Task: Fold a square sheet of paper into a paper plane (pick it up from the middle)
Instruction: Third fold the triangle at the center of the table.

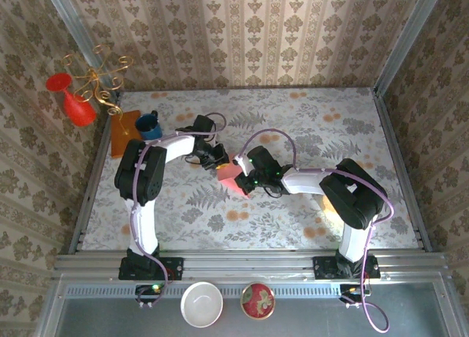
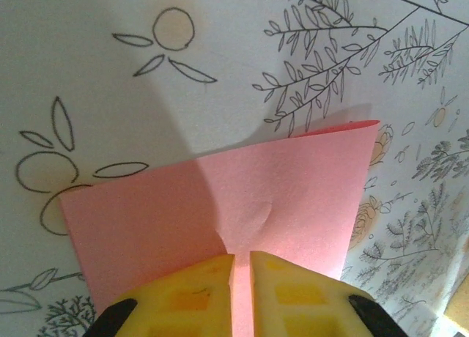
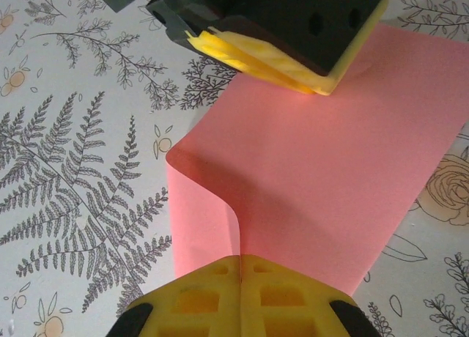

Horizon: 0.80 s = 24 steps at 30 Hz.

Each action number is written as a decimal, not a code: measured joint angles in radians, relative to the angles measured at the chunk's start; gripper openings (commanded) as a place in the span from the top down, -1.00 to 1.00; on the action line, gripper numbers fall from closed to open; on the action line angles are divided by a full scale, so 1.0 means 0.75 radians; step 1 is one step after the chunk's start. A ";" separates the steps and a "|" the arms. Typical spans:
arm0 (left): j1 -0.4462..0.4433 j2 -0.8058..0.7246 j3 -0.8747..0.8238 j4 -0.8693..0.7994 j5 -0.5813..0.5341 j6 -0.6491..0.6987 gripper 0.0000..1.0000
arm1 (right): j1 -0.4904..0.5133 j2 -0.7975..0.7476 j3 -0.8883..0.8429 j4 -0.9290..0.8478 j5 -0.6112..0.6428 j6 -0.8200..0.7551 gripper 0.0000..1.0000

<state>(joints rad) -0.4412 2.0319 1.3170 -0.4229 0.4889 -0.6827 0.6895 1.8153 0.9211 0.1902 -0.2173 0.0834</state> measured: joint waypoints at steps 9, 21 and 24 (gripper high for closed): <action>-0.003 0.007 0.009 -0.016 -0.006 0.024 0.75 | -0.004 0.040 0.000 -0.020 0.041 0.020 1.00; -0.003 0.015 0.018 -0.025 -0.004 0.034 0.77 | -0.004 0.046 0.001 -0.021 0.081 0.036 1.00; -0.003 0.015 0.018 -0.025 -0.004 0.034 0.76 | -0.004 0.056 0.006 -0.021 0.083 0.035 1.00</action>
<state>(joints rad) -0.4435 2.0430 1.3304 -0.4419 0.4858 -0.6571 0.6868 1.8576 0.9253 0.1741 -0.1551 0.1097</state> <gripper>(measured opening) 0.118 0.068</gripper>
